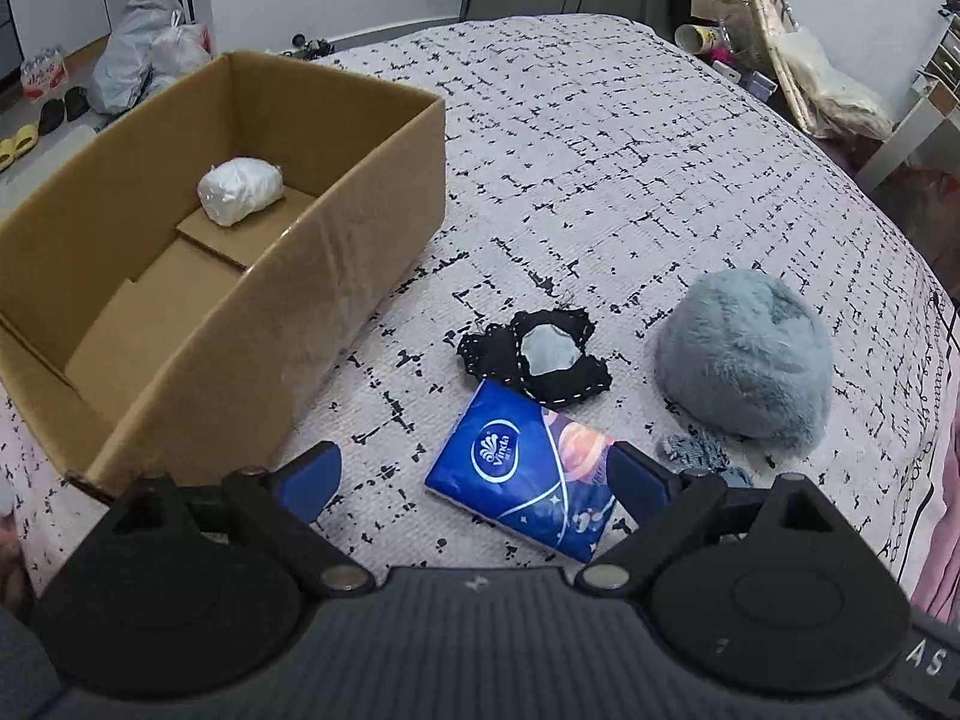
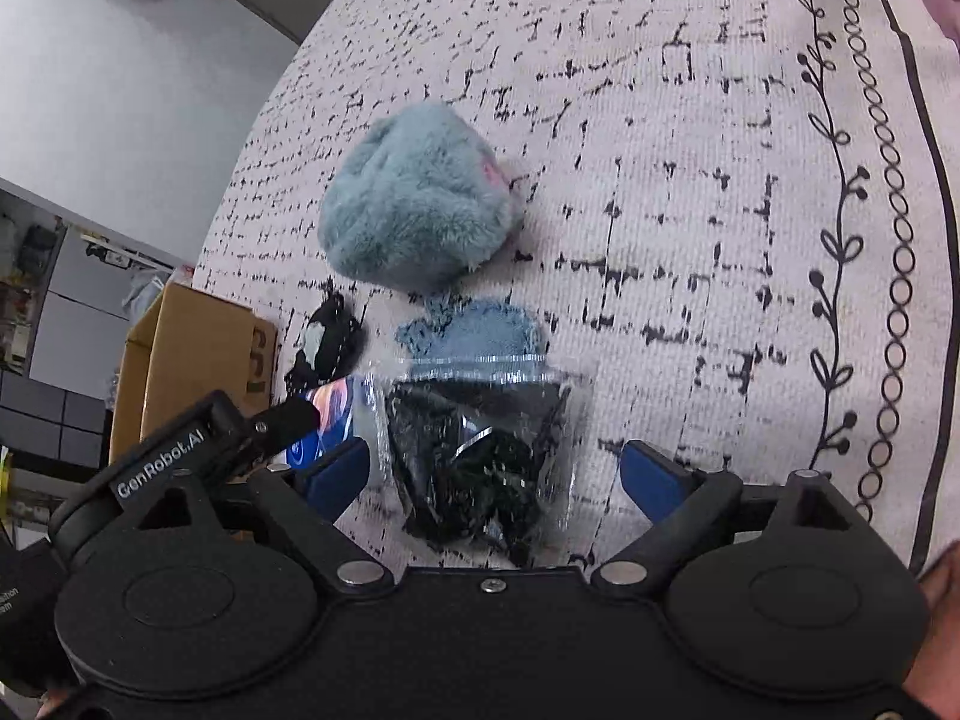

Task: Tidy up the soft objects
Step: 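Grasp the blue tissue pack with the left tool while the right tool grasps the clear bag of black items, then lower the tissue pack into the box with the left tool while the right tool drops the bag in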

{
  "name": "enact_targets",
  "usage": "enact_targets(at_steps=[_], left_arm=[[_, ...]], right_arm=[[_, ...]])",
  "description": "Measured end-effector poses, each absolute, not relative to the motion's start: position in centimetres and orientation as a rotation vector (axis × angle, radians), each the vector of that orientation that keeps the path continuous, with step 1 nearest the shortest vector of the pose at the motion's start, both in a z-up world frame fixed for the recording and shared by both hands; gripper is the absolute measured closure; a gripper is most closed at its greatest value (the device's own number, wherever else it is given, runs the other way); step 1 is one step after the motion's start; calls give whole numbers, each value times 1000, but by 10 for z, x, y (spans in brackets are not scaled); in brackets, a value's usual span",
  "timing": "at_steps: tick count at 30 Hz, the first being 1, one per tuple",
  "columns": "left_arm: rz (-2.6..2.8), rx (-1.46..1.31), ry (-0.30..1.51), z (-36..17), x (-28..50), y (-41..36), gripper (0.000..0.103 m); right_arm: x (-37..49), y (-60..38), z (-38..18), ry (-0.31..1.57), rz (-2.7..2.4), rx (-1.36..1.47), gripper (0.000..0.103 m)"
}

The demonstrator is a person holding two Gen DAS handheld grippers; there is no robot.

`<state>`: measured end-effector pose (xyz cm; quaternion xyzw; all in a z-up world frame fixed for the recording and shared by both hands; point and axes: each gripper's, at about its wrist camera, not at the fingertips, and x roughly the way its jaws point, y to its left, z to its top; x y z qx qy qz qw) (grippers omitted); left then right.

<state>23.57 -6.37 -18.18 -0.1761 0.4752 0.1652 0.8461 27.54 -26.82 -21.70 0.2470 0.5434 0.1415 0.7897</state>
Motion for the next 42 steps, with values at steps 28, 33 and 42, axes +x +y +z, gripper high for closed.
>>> enact_targets(at_steps=[28, 33, 42], left_arm=[[318, -431, 1028, -194, 244, -74, 30], [286, -426, 983, -176, 224, -69, 32], [250, -440, 922, -143, 191, -52, 32]], right_arm=[[266, -279, -207, 1107, 334, 489, 72], [257, -285, -203, 1084, 310, 514, 73], [230, -291, -175, 996, 282, 481, 73]])
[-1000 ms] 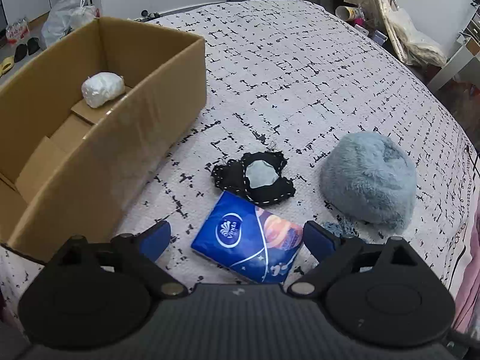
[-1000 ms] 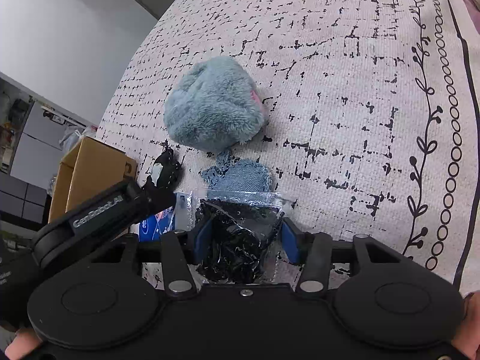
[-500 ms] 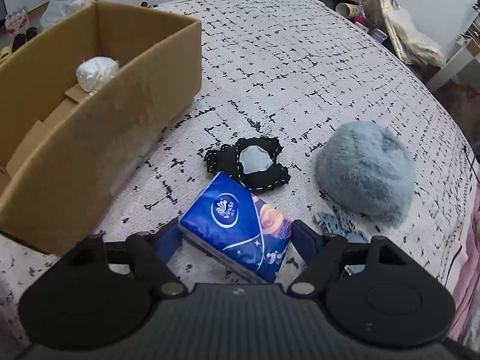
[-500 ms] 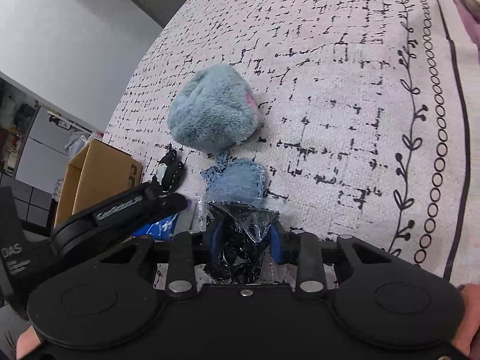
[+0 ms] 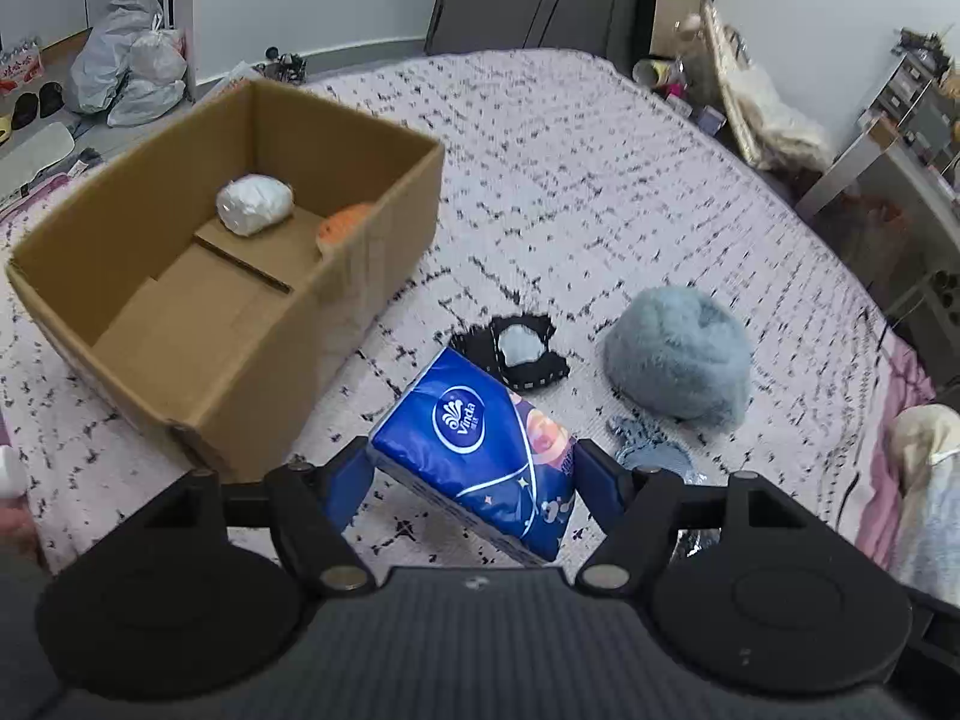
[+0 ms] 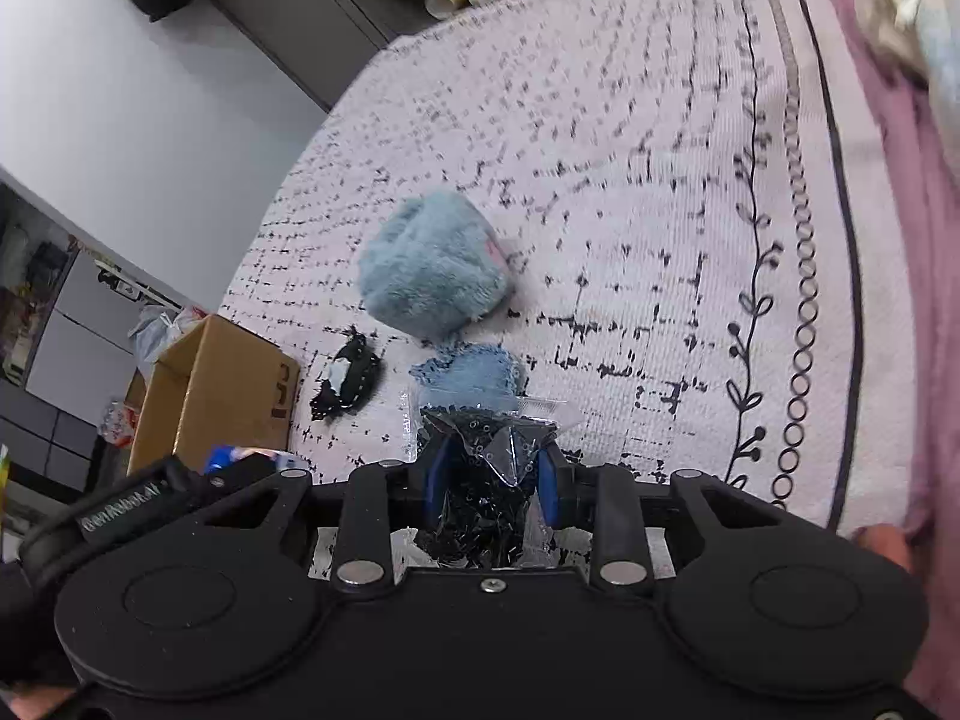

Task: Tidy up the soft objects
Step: 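Lower the tissue pack into the box with the left tool while the right tool drops the bag in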

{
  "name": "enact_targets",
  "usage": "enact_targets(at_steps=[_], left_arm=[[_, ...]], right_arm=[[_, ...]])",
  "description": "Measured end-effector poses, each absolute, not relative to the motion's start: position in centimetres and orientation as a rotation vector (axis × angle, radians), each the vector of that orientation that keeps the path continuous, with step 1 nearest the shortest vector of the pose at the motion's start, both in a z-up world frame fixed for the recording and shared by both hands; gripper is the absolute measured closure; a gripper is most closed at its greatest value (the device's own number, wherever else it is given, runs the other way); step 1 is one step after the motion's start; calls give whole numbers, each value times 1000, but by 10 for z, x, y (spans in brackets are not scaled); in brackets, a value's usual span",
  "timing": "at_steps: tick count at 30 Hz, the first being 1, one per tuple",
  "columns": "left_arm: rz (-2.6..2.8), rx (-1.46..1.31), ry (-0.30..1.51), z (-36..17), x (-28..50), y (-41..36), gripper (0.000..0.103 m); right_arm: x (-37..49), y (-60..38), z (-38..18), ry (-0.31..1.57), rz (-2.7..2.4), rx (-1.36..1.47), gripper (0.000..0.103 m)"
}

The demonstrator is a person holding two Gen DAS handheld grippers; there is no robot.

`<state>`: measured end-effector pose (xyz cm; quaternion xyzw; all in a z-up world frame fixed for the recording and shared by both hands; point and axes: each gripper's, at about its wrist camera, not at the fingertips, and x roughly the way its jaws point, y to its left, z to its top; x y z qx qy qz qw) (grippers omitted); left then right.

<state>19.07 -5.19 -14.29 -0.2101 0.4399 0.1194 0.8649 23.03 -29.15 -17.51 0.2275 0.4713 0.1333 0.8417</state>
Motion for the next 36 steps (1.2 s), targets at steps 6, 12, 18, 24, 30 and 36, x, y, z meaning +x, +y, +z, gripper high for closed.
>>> enact_targets(at_steps=[6, 12, 18, 24, 30, 36], left_arm=[[217, -445, 862, -116, 179, -38, 32], [211, -440, 806, -95, 172, -26, 32], [246, -479, 755, -77, 162, 3, 32], [255, -512, 719, -67, 158, 42, 32], [277, -568, 734, -77, 158, 80, 32], [273, -619, 765, -88, 158, 105, 32]], right_arm=[[217, -285, -150, 937, 304, 450, 74], [211, -276, -124, 877, 343, 461, 74], [207, -252, -113, 873, 361, 449, 74], [206, -226, -99, 844, 368, 472, 74], [208, -203, -85, 819, 351, 487, 74], [216, -171, -77, 823, 350, 453, 74]])
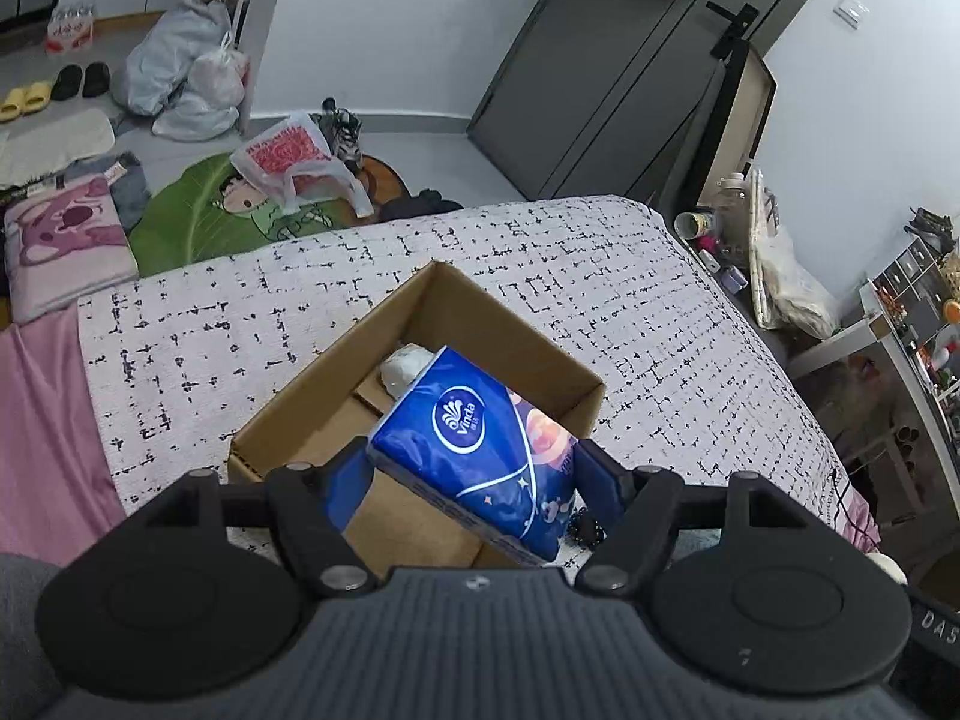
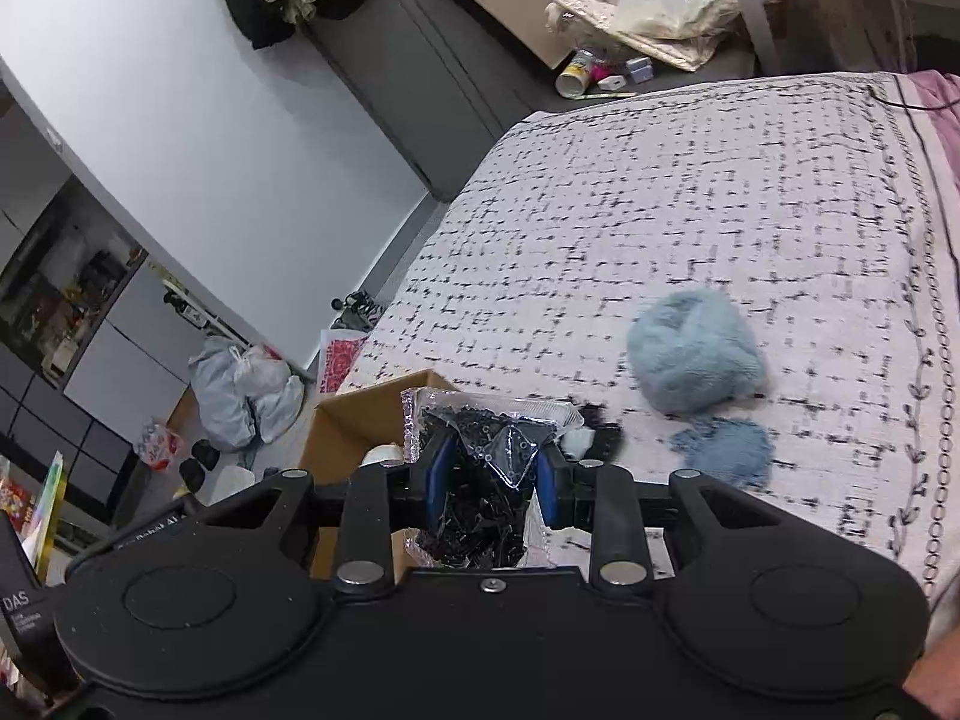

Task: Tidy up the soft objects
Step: 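Lower the tissue pack into the box with the left tool while the right tool drops the bag in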

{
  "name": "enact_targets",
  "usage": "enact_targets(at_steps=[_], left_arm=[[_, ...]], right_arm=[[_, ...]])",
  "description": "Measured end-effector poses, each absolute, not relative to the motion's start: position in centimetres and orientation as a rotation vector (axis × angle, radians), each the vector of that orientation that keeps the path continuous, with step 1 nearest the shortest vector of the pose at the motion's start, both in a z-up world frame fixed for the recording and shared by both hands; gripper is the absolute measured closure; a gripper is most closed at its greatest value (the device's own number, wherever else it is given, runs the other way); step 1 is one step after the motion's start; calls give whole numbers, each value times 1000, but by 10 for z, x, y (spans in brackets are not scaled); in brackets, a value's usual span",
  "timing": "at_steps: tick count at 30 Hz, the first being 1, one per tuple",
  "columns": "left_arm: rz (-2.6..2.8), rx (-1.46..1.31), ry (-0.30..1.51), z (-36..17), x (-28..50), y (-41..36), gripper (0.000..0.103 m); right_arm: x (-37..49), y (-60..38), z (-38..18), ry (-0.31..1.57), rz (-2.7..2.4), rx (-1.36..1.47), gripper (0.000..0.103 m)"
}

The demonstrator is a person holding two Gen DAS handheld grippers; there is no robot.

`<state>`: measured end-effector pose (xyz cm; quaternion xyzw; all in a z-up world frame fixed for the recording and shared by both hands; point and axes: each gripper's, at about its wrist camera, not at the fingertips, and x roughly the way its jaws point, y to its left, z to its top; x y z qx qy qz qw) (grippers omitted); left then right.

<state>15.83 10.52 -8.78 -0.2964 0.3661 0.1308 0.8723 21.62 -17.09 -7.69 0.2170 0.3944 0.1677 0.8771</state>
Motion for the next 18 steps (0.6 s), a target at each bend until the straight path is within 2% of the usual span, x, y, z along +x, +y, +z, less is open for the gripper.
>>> enact_targets(at_steps=[18], left_arm=[[253, -693, 837, -117, 178, 145, 32]], right_arm=[[238, -100, -78, 864, 341, 374, 74]])
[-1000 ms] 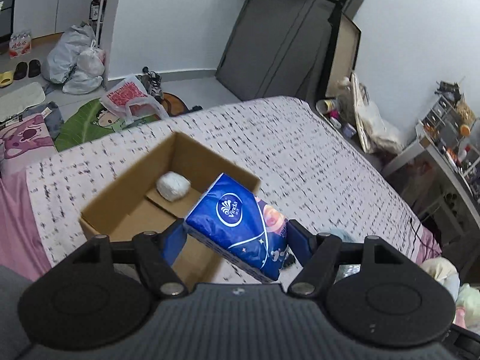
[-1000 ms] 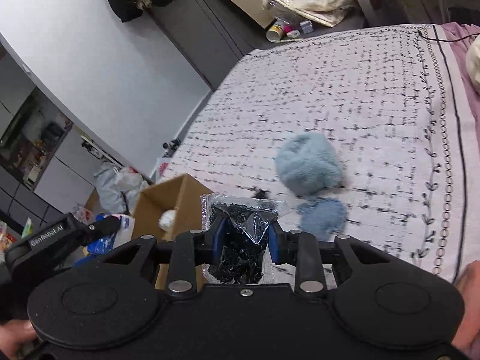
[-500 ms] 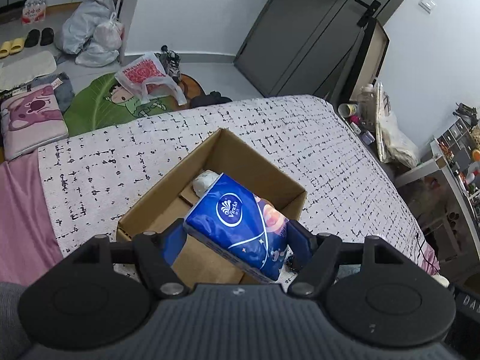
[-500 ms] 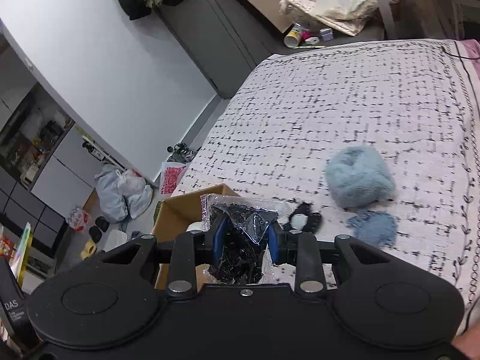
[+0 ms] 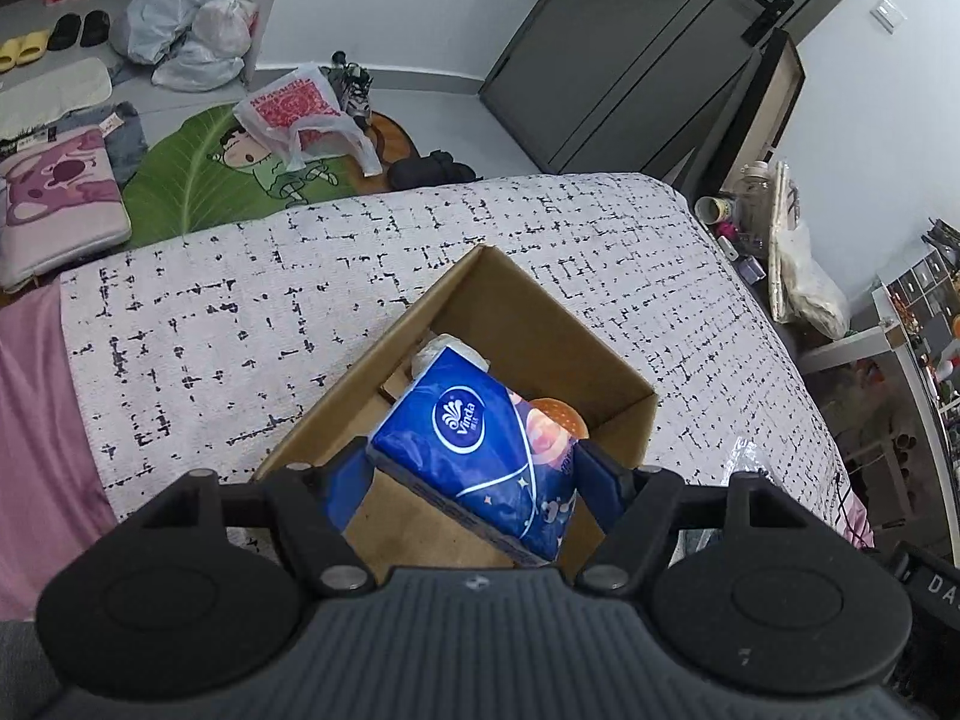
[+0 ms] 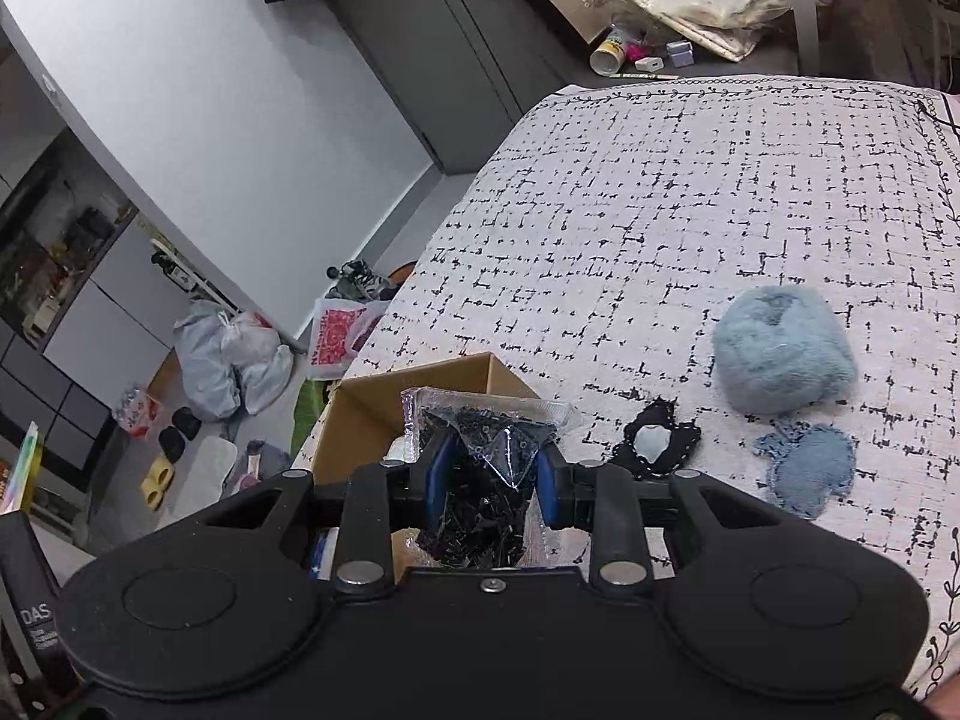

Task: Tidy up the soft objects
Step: 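Lower the tissue pack into the box with the left tool while the right tool drops the bag in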

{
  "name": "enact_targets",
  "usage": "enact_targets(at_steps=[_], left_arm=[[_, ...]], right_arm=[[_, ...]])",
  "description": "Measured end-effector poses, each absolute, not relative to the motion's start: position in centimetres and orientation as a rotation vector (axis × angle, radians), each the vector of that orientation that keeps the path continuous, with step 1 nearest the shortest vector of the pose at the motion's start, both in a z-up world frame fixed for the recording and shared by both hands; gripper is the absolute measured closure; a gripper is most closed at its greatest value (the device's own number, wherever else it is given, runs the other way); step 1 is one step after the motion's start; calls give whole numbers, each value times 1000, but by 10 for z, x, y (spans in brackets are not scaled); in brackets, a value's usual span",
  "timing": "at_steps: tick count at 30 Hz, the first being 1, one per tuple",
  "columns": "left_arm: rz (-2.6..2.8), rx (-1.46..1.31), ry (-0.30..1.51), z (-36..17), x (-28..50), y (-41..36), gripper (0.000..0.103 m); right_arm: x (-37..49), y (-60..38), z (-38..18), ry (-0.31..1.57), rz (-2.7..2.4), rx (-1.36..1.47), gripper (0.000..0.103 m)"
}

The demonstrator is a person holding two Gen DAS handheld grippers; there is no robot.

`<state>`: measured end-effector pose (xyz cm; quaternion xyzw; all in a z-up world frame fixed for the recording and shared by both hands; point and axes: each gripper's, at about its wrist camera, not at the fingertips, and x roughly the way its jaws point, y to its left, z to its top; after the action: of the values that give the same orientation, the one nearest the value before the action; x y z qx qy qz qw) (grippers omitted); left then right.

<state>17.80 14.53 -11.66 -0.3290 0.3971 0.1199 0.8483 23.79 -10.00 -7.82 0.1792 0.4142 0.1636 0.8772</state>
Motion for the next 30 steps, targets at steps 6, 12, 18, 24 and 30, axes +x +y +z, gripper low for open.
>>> enact_targets(at_steps=[6, 12, 18, 24, 30], left_arm=[[274, -741, 861, -135, 181, 158, 32], [272, -786, 875, -149, 184, 169, 32], [274, -819, 859, -153, 184, 176, 31], [245, -937, 825, -155, 180, 188, 27], [262, -918, 806, -143, 174, 187, 26]], right_arm=[[243, -80, -79, 880, 338, 333, 74], [250, -59, -85, 900, 350, 314, 74], [256, -40, -91, 915, 359, 304, 74], [263, -32, -98, 928, 350, 324, 74], [268, -28, -103, 940, 352, 367, 72]])
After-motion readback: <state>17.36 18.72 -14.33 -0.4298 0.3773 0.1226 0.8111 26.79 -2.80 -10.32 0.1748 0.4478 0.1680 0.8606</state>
